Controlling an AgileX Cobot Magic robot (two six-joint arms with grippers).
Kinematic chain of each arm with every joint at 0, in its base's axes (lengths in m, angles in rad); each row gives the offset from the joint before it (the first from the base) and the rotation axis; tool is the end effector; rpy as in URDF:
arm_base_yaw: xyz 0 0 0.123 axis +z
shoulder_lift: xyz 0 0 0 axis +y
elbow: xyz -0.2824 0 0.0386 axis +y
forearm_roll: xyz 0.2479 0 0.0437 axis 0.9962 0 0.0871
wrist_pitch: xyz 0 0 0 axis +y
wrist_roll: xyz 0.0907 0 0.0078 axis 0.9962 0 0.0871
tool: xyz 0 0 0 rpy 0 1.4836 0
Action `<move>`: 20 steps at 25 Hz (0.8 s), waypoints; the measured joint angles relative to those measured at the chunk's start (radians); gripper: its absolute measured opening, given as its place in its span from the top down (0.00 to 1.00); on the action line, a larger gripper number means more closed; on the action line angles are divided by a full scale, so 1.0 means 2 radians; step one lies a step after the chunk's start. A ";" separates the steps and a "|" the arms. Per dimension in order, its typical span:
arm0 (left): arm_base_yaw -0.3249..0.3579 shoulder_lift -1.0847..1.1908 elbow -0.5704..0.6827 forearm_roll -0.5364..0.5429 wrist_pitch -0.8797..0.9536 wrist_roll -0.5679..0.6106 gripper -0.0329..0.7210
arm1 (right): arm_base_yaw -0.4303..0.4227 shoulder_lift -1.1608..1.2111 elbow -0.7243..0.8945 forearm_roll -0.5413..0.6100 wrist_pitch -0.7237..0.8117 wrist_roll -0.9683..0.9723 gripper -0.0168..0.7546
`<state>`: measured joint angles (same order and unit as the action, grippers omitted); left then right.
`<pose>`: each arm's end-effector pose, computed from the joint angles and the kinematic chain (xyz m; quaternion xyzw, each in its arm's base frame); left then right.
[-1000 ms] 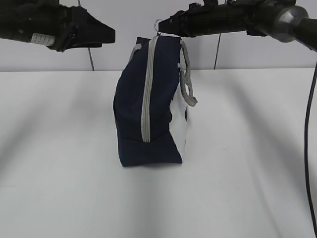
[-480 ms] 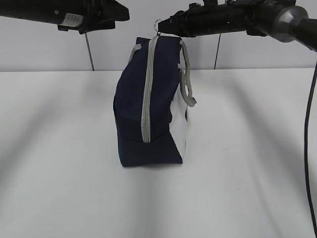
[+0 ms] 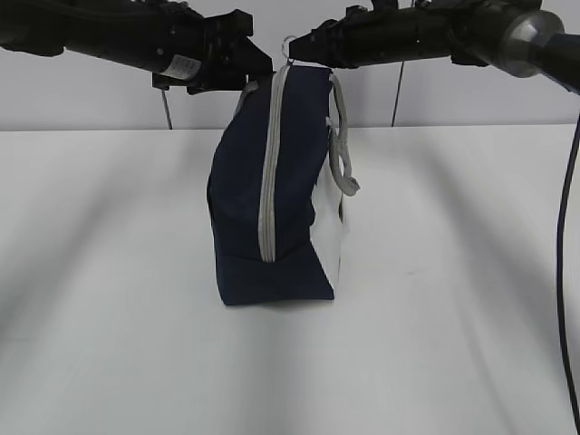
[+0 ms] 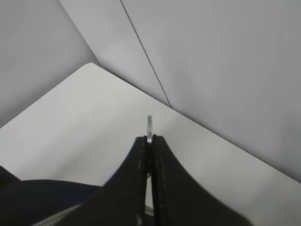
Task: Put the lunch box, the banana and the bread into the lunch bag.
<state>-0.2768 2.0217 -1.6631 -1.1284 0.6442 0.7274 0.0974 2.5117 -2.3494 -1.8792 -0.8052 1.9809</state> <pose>0.4377 -0.1758 0.2722 0.1208 0.8464 -0.3697 0.3637 0.5554 0.1170 0.2366 -0.2523 0.7560 0.3259 0.5086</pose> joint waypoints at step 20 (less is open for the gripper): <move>-0.003 0.022 -0.005 -0.007 -0.006 -0.004 0.59 | 0.000 0.000 0.000 0.000 -0.005 0.000 1.00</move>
<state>-0.2821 2.0659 -1.6730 -1.1421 0.6323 0.7200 0.0974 2.5117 -2.3494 -1.8792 -0.8150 1.9809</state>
